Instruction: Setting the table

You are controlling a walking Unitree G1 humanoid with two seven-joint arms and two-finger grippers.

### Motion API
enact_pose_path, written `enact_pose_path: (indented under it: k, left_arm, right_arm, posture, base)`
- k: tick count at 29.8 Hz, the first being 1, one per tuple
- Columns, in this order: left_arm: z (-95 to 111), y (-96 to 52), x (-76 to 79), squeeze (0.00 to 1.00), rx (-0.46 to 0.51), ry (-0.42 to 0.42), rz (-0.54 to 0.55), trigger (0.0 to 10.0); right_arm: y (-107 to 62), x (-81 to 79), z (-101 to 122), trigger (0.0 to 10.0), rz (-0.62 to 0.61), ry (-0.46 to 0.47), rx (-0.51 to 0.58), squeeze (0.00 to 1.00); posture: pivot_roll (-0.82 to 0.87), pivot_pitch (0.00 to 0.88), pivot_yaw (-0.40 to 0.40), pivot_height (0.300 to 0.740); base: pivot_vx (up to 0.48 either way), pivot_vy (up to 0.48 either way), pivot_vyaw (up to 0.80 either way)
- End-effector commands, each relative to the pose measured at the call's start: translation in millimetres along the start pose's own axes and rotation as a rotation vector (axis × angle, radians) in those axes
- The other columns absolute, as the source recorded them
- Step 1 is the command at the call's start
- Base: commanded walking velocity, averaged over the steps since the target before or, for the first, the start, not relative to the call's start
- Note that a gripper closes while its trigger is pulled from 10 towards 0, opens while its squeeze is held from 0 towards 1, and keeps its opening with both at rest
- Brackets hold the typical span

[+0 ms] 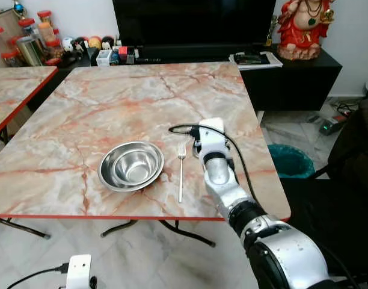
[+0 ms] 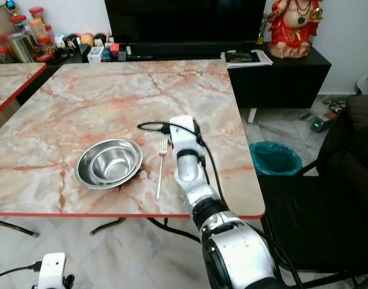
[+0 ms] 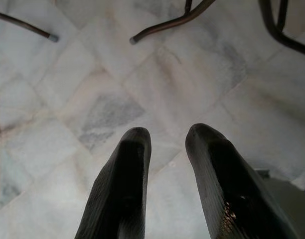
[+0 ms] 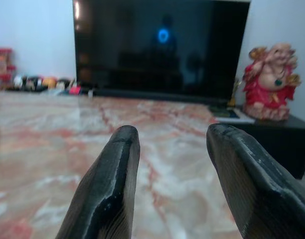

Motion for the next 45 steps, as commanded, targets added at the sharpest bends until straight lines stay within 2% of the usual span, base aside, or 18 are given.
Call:
enact_pose_path:
  k: [1, 8, 14, 26, 45]
  left_arm:
    - [1, 0.6, 1.5, 0.00, 0.007, -0.034, 0.017, 10.0]
    - [1, 1.3, 9.9, 0.00, 0.006, -0.045, 0.014, 10.0]
    - [-2, 0.9, 9.4, 0.00, -0.005, -0.037, 0.015, 10.0]
    - [2, 2.4, 13.8, 0.00, 0.004, -0.070, 0.018, 10.0]
    - [-1, 1.5, 11.2, 0.00, 0.000, -0.086, 0.033, 10.0]
  right_arm:
    - [-6.4, 2.3, -8, 10.0, 0.007, 0.021, 0.010, 0.00]
    - [-16.1, 19.0, -30, 10.0, -0.023, 0.017, -0.011, 0.00]
    - [-16.0, 26.6, -29, 10.0, -0.050, 0.018, 0.003, 0.00]
    - [-18.2, 24.8, -30, 10.0, -0.014, 0.021, 0.020, 0.00]
    - [-17.5, 24.5, -27, 10.0, -0.015, 0.032, 0.025, 0.00]
  posture:
    - [0.07, 0.000, 0.042, 0.719]
    - [0.05, 0.000, 0.033, 0.719]
    - [0.02, 0.000, 0.048, 0.719]
    - [0.03, 0.000, 0.027, 0.719]
    - [0.03, 0.000, 0.021, 0.719]
  base:
    - [0.000, 0.000, 0.00]
    - [0.000, 0.000, 0.00]
    - [0.000, 0.000, 0.00]
    - [0.000, 0.000, 0.00]
    - [0.000, 0.286, 0.00]
Point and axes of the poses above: a point about 5 cm out from each wrist's last joint towards the gripper, its own y axis pointing out of the wrist towards the gripper, its own z axis along the axis of the wrist's last joint, x = y × z, the point moved 5 cm from there along y, pointing out of the wrist towards the gripper, and after that the axes turned 10 degrees about -y, right-handed, at the moved point
